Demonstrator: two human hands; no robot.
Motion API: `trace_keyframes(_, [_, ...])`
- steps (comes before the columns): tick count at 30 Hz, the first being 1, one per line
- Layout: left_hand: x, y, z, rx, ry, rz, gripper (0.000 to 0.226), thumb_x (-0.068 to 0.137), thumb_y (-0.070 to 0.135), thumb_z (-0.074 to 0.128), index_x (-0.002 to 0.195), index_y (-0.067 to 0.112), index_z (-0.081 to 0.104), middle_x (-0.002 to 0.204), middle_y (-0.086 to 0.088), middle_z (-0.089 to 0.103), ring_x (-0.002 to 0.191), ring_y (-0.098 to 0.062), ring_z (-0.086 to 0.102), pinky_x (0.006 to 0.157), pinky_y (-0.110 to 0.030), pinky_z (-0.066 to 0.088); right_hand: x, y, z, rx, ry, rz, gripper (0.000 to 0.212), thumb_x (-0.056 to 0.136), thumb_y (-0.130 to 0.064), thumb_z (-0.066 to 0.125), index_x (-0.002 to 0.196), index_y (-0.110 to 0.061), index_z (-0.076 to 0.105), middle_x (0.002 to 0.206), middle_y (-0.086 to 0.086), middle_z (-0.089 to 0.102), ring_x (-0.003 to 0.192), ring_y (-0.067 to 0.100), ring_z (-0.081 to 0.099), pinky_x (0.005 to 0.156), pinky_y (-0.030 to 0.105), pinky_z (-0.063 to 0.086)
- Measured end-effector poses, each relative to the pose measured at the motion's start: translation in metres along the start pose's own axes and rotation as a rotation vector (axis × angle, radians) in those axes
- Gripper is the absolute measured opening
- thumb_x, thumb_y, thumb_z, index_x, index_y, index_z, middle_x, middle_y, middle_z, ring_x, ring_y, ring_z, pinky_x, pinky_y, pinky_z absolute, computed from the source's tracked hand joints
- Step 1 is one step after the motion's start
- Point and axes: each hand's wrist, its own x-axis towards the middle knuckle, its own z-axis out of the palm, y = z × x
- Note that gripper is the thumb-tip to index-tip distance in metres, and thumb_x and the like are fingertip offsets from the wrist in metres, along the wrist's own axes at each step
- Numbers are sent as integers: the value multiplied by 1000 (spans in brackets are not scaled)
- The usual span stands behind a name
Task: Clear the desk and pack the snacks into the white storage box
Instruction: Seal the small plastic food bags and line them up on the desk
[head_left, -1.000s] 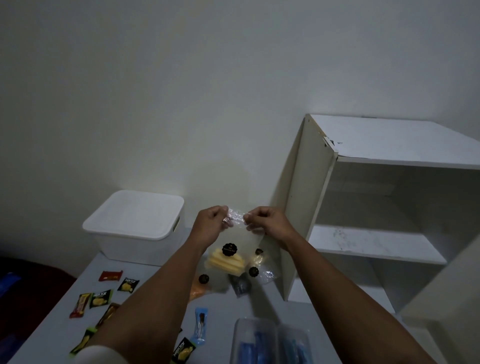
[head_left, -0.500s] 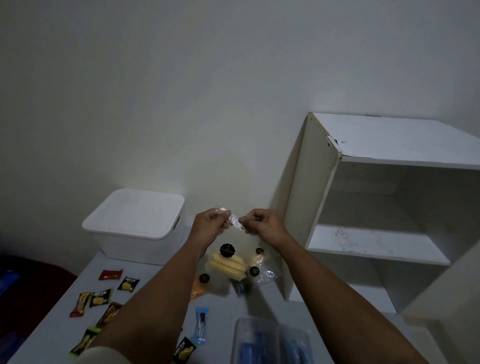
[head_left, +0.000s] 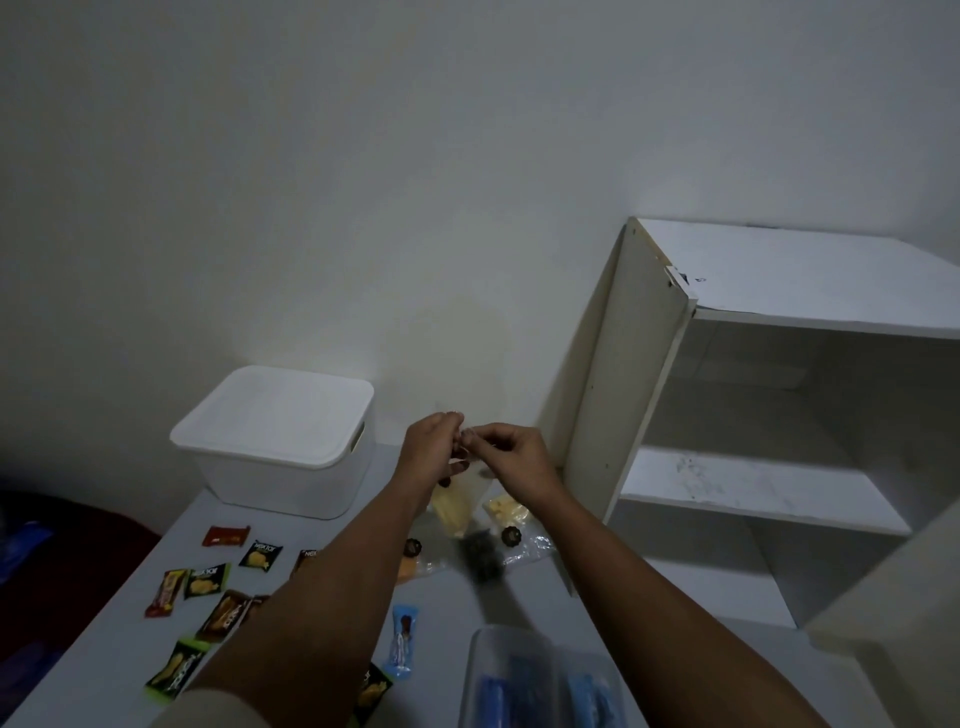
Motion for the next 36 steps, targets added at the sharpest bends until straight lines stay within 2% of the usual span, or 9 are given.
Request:
trace_keyframes(2, [0,0,-3,23,-20,-20,18,96,14,46,82,7,54,71,-8,56,73,-21,59,77,-39,60,-1,1,2,8,5,7,13,95,-21,73,100,-13,82,94,3,81,93,17,77,81,27,61])
trace_keyframes(5, [-1,1,-7,92,-86,-33,17,95,9,43,81,7,51,73,-12,55,69,-21,57,74,-37,58,2,4,2,6,37,75,13,94,-18,72,94,-9,81,88,7,80,83,19,77,70,32,60])
trace_keyframes(11, [-3,4,-15,237,-277,8,23,99,15,46,78,10,55,73,-12,55,72,-23,55,77,-39,56,6,-4,-5,-39,3,125,15,97,-12,67,85,-9,76,87,15,78,77,26,76,67,37,63])
trace_keyframes(16, [-1,8,-14,354,-147,134,28,98,14,41,73,11,52,70,-17,54,65,-24,54,74,-48,57,8,-9,1,-72,-22,90,16,97,-10,66,83,-10,73,85,11,74,79,25,75,64,35,60])
trace_keyframes(18, [-2,12,-13,380,-183,169,30,99,14,38,70,12,47,64,-14,50,59,-22,50,65,-45,49,9,-13,1,-9,7,118,13,96,-10,66,88,-2,72,86,15,74,79,31,75,67,40,63])
trace_keyframes(21, [-5,17,-15,349,-270,163,30,102,15,39,74,10,47,62,-11,47,58,-21,49,61,-37,44,12,-19,-1,20,15,141,12,98,-10,64,93,0,69,81,14,72,69,23,73,61,32,61])
trace_keyframes(28, [-7,8,-16,479,-296,196,25,100,13,45,77,10,54,68,-11,58,66,-22,55,70,-40,54,17,-14,1,-31,140,92,17,98,-6,65,81,-10,69,75,6,69,63,17,66,60,31,56])
trace_keyframes(32, [-7,9,-21,457,-244,205,23,103,14,43,87,4,57,80,-12,66,77,-21,65,73,-40,64,12,-10,2,16,63,110,9,94,0,67,88,-5,72,83,17,74,73,29,75,71,42,64])
trace_keyframes(36, [-9,14,-20,385,-193,147,32,102,33,53,92,2,57,82,-15,68,77,-22,68,70,-42,65,13,-10,4,49,145,121,4,92,-1,71,92,1,74,90,22,76,83,35,77,76,45,65])
